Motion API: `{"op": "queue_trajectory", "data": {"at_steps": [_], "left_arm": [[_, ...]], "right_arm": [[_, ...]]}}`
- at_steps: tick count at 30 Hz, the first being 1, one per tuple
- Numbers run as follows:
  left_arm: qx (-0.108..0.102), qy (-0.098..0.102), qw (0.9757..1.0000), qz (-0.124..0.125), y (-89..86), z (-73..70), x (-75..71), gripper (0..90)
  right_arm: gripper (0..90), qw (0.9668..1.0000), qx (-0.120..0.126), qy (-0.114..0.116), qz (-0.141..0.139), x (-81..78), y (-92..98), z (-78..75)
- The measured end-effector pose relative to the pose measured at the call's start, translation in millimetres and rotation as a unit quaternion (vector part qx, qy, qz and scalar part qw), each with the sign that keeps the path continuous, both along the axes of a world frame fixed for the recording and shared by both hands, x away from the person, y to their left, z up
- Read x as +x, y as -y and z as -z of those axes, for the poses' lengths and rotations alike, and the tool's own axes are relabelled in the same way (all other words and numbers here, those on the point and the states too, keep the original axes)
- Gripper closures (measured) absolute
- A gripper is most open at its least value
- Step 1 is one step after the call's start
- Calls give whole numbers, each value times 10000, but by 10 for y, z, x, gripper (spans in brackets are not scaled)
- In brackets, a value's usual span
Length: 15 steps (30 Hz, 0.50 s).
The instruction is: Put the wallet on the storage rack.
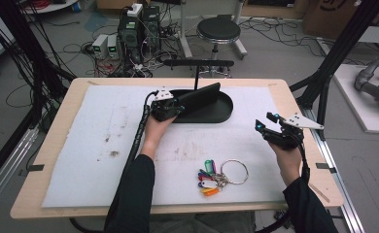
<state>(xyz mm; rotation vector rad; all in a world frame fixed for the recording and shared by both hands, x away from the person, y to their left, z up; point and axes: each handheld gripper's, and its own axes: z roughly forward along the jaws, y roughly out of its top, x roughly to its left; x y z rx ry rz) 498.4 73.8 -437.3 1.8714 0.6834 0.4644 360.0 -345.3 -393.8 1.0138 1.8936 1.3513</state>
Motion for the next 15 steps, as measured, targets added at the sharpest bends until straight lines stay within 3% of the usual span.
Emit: {"op": "queue_trajectory", "data": {"at_steps": [2, 5, 10, 15], "left_arm": [[74, -36, 10000, -12, 12, 14, 0, 737], [6, -128, 9999, -71, 7, 28, 0, 728], [128, -83, 9998, -84, 27, 10, -15, 714], [84, -211, 9996, -188, 22, 8, -16, 610]], "right_arm": [[416, 10000, 3, -18, 3, 2, -1, 3], [416, 10000, -2, -6, -1, 3, 1, 3], [416, 10000, 4, -14, 2, 4, 1, 4], [416, 10000, -10, -4, 0, -2, -2, 3]]}}
